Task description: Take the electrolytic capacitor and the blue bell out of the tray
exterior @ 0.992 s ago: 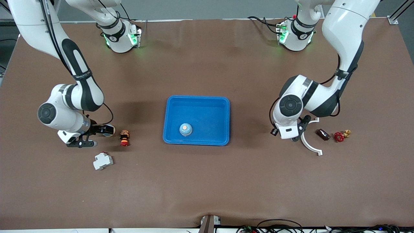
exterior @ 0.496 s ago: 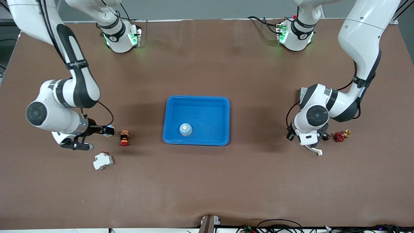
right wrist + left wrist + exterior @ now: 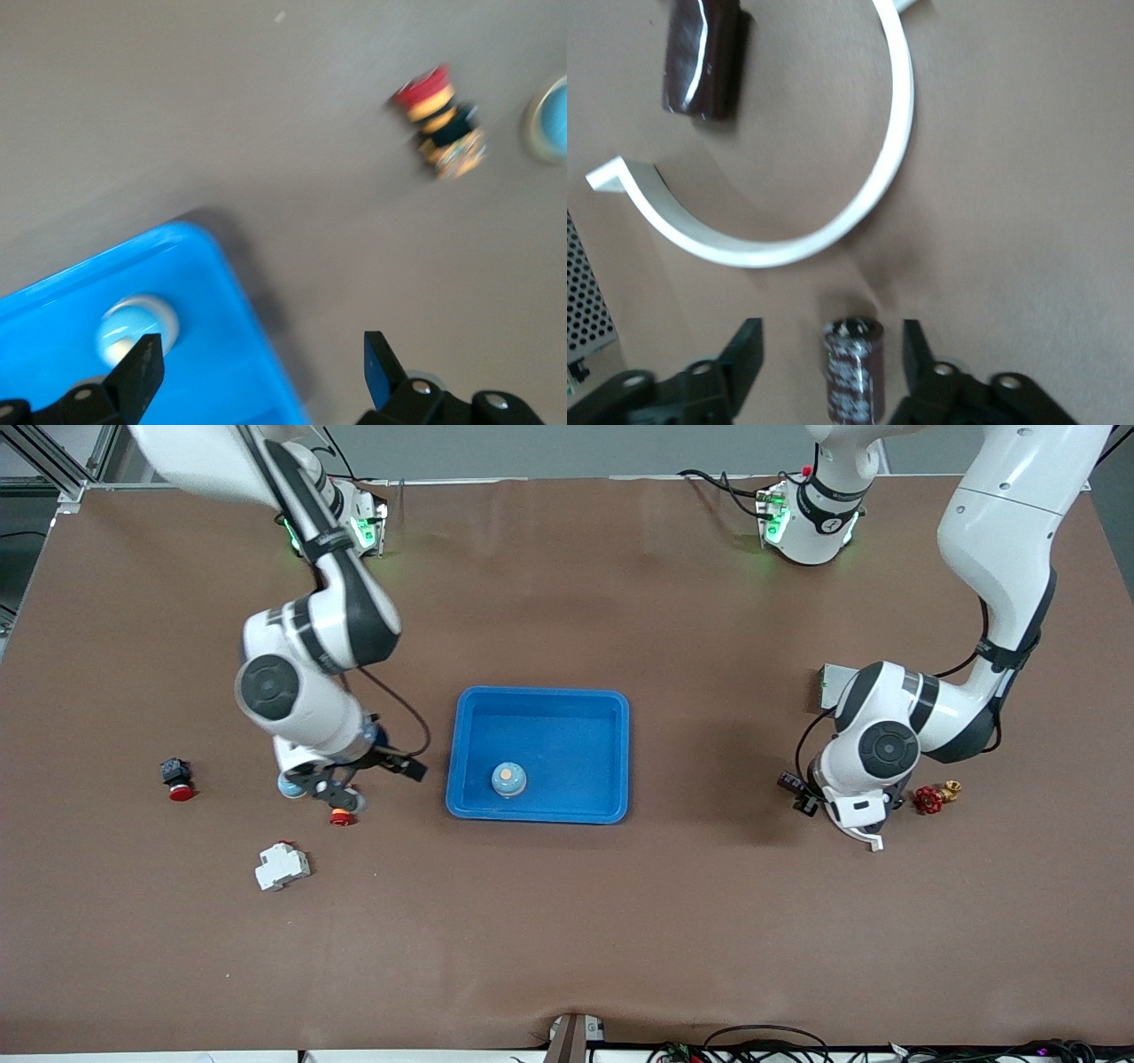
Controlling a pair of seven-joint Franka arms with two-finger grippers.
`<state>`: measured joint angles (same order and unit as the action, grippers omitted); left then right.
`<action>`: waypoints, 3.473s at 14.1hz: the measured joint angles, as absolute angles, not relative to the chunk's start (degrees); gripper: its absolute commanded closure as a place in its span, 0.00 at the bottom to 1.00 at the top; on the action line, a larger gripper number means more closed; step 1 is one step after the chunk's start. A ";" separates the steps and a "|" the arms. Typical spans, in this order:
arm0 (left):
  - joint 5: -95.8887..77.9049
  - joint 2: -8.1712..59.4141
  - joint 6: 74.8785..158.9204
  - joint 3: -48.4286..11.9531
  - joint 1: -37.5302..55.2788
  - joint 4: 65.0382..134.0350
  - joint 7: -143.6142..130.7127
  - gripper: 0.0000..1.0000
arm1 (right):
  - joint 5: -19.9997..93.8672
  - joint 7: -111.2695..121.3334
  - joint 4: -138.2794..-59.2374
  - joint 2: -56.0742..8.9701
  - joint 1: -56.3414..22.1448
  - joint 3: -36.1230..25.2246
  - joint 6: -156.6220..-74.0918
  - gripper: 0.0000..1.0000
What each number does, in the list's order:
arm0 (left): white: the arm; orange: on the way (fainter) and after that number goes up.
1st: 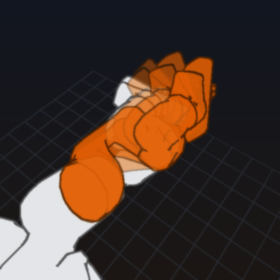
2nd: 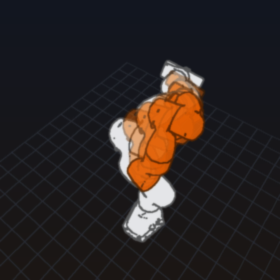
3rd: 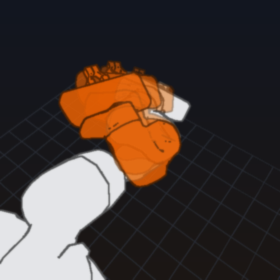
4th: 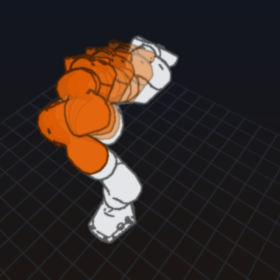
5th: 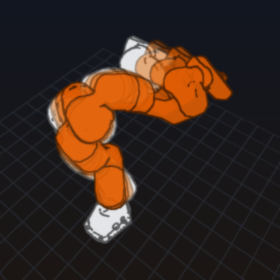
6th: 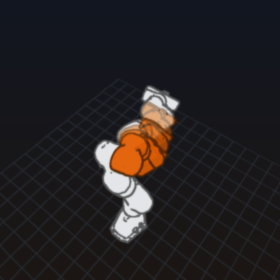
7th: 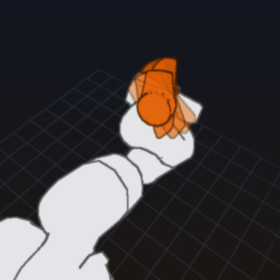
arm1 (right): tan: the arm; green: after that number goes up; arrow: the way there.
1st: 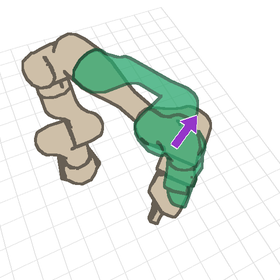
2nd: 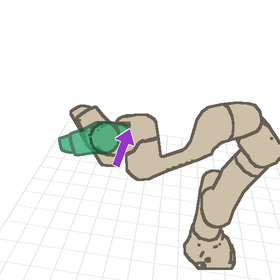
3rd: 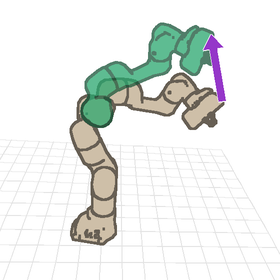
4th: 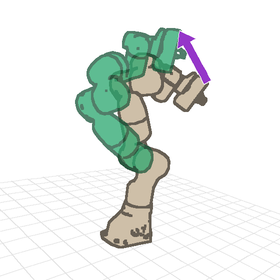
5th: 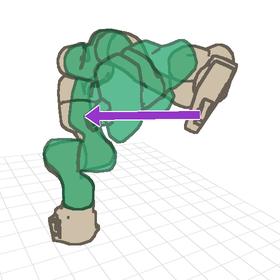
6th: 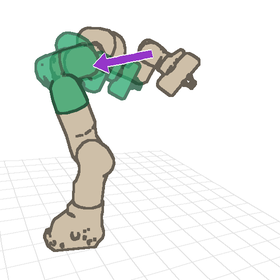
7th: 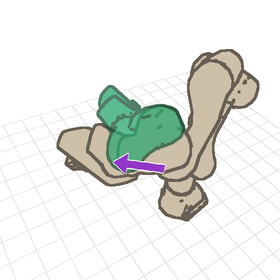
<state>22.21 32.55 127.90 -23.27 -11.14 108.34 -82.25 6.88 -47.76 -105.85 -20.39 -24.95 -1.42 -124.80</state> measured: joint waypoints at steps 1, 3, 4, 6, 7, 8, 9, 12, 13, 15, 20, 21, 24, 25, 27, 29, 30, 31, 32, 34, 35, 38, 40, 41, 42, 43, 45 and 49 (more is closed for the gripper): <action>22.21 31.98 127.86 -23.32 -11.51 108.12 -82.25 0.00 | 6.88 -51.02 -105.38 -20.38 -26.93 -1.44 -124.80 0.00; 22.21 29.75 126.05 -23.70 -11.71 107.69 -82.25 0.00 | 6.88 -55.42 -104.96 -20.38 -29.90 -1.47 -124.79 0.00; 22.21 28.20 124.34 -24.16 -11.70 107.44 -82.25 0.00 | 6.88 -57.18 -104.94 -20.38 -31.11 -1.47 -124.79 0.00; 22.21 24.81 121.19 -25.38 -11.68 107.05 -82.23 0.00 | 6.88 -60.73 -104.94 -20.41 -33.64 -1.47 -124.93 0.00; 22.21 23.25 119.94 -25.64 -11.68 106.91 -81.85 0.00 | 6.88 -62.60 -104.94 -20.55 -34.84 -1.48 -125.47 0.00; 22.08 21.99 118.83 -25.69 -11.69 106.75 -80.86 0.00 | 6.88 -64.54 -104.95 -20.86 -36.05 -1.50 -126.30 0.00; 21.56 21.06 117.98 -25.69 -11.72 106.45 -79.92 0.00 | 6.87 -66.29 -104.96 -21.38 -37.28 -1.51 -127.28 0.00; 20.14 20.23 115.11 -25.70 -11.81 103.99 -78.82 0.00 | 6.87 -69.52 -105.03 -24.06 -40.08 -1.53 -131.79 0.00; 20.09 20.23 113.32 -25.75 -11.80 102.67 -78.79 0.00 | 6.87 -69.82 -105.07 -25.29 -40.48 -1.54 -133.42 0.00; 20.07 20.22 107.28 -25.94 -11.80 98.73 -78.36 0.00 | 6.85 -70.06 -105.14 -27.92 -40.67 -1.60 -136.09 0.00; 20.03 19.84 97.69 -25.83 -14.21 87.95 -65.00 0.00 | 6.44 -70.05 -104.05 -32.02 -40.67 -2.06 -137.77 0.00; 20.03 19.71 96.72 -25.84 -15.50 86.88 -61.99 0.00 | 6.14 -70.04 -103.48 -32.52 -40.64 -2.30 -137.76 0.00; 19.96 18.43 94.06 -25.84 -17.86 85.41 -56.36 0.00 | 4.85 -70.03 -101.10 -35.30 -40.50 -2.91 -137.76 0.00; 19.96 17.47 93.10 -25.87 -18.16 85.28 -54.95 0.00 | 4.33 -70.03 -100.29 -36.37 -40.39 -3.04 -137.77 0.00; 18.24 14.81 91.94 -25.97 -19.25 85.12 -50.69 0.00 | 3.04 -70.03 -99.18 -37.69 -39.73 -3.28 -137.80 0.00; 14.81 11.74 91.56 -25.98 -20.40 85.09 -46.88 0.00 | 2.20 -69.92 -98.61 -37.98 -38.79 -3.36 -137.79 0.00; 14.03 10.38 91.24 -25.79 -20.59 85.11 -44.17 0.00 | 2.13 -69.75 -98.56 -38.01 -38.51 -3.37 -137.78 0.00; 13.59 9.24 91.04 -24.99 -20.28 85.15 -40.96 0.00 | 2.13 -69.64 -98.56 -38.06 -38.39 -3.36 -137.78 0.00; 13.15 8.22 90.96 -22.89 -18.93 85.18 -37.55 0.00 | 2.13 -69.62 -98.49 -38.18 -38.35 -3.36 -137.78 0.00; 9.76 6.34 90.90 -16.94 -14.99 85.26 -30.96 0.00 | 2.13 -69.61 -98.07 -38.63 -38.35 -3.35 -137.78 0.00; 7.21 5.40 90.69 -14.40 -13.56 85.47 -27.83 0.00 | 2.13 -69.61 -97.69 -38.93 -38.35 -3.35 -137.79 0.00; 3.68 3.10 87.74 -7.55 -8.74 86.63 -19.07 0.00 | 2.14 -69.66 -96.44 -39.63 -38.38 -3.23 -137.79 0.00; 3.39 1.73 87.45 -5.59 -6.55 87.72 -15.54 0.00 | 2.15 -69.68 -95.96 -39.65 -38.39 -3.17 -137.78 0.00; 3.28 1.02 87.44 -4.05 -4.83 88.16 -14.28 0.00 | 2.15 -69.69 -95.83 -39.67 -38.40 -3.16 -137.78 0.00; 3.16 0.29 87.44 -2.56 -3.27 88.52 -12.94 0.00 | 2.15 -69.69 -95.79 -39.68 -38.39 -3.15 -137.78 0.00; 3.07 -0.38 87.44 -1.65 -2.29 88.80 -11.93 0.00 | 2.15 -69.69 -95.79 -39.70 -38.40 -3.13 -137.78 0.00; 3.04 -1.65 87.44 -1.21 -1.42 89.39 -11.20 0.00 | 2.15 -69.69 -95.78 -39.78 -38.48 -3.06 -137.78 0.00; 3.03 -2.76 87.44 -1.21 -0.98 90.27 -11.07 0.00 | 2.15 -69.70 -95.67 -40.47 -38.73 -2.94 -137.78 0.00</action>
<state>3.03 -2.76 87.44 -1.21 -0.98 90.27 -11.07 2.15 -69.70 -95.67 -40.47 -38.73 -2.94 -137.78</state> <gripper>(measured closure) 0.000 0.000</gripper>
